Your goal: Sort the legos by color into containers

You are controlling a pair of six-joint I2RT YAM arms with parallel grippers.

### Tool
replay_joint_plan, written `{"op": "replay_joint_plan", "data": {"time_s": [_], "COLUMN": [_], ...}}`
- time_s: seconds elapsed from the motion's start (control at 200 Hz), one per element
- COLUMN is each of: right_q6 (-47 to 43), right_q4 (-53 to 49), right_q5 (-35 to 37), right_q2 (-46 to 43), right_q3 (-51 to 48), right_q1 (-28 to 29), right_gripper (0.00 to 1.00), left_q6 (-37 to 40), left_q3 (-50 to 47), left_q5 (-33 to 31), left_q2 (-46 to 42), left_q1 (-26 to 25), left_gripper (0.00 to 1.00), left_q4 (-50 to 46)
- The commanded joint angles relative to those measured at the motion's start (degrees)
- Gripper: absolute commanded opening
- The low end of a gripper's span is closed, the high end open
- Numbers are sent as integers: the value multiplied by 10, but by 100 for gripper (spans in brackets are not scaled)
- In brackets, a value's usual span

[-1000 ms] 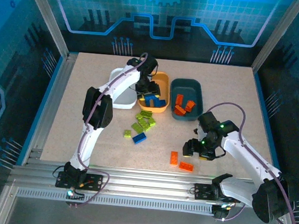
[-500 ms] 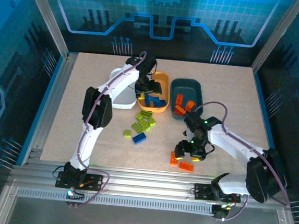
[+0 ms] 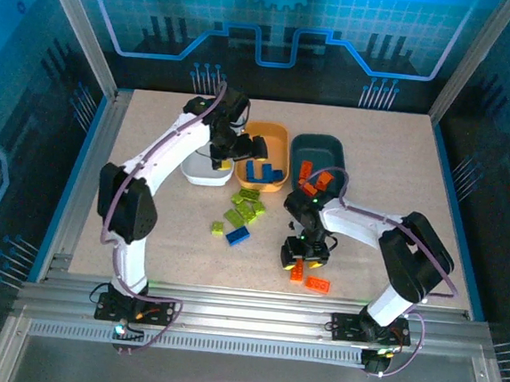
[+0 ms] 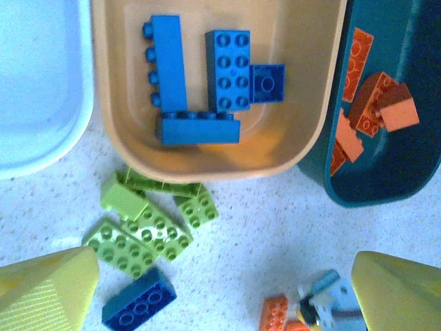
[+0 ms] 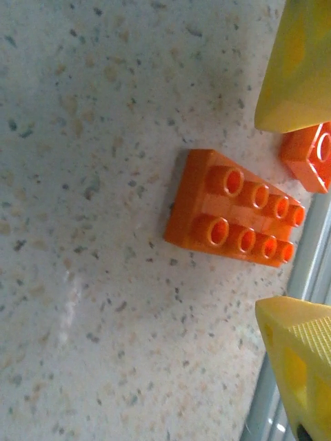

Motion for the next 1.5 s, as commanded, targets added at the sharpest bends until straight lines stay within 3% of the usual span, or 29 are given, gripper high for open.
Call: {"op": "replay_joint_plan", "data": {"time_s": [0.0,0.16,0.47,0.88,1.186,1.336,1.496], "right_q6": [4,9,20,-6,-37,-53,-57], "right_q4": [10,9,15,-41,-83,-77,-61], "right_q5": [22,45,89,120,69,50,34], "right_q2": [21,59,74,63,23,75,164], "right_q3": [13,28,41,167,301,365,427], "right_q1": [17,36,54,33,-97,-171,-220], "right_gripper": [64,63,45,35,36,36,36], "left_q6": [-14,-15,-20,-10,-42,-61,-82], "left_q3": [-50,-103,-162,-213,-368,-426,-456], "left_q5": [-5,-12,-13,-15,-8,-10,-16], "left_q2": [-43,-91,-138,-185,-285,-319,-312], "left_q1": [0,0,0,1,-4,-31,-92], "left_gripper": [97,99,99,99,99,99,99], "left_q4": [18,23,30,23,58,64,68]}}
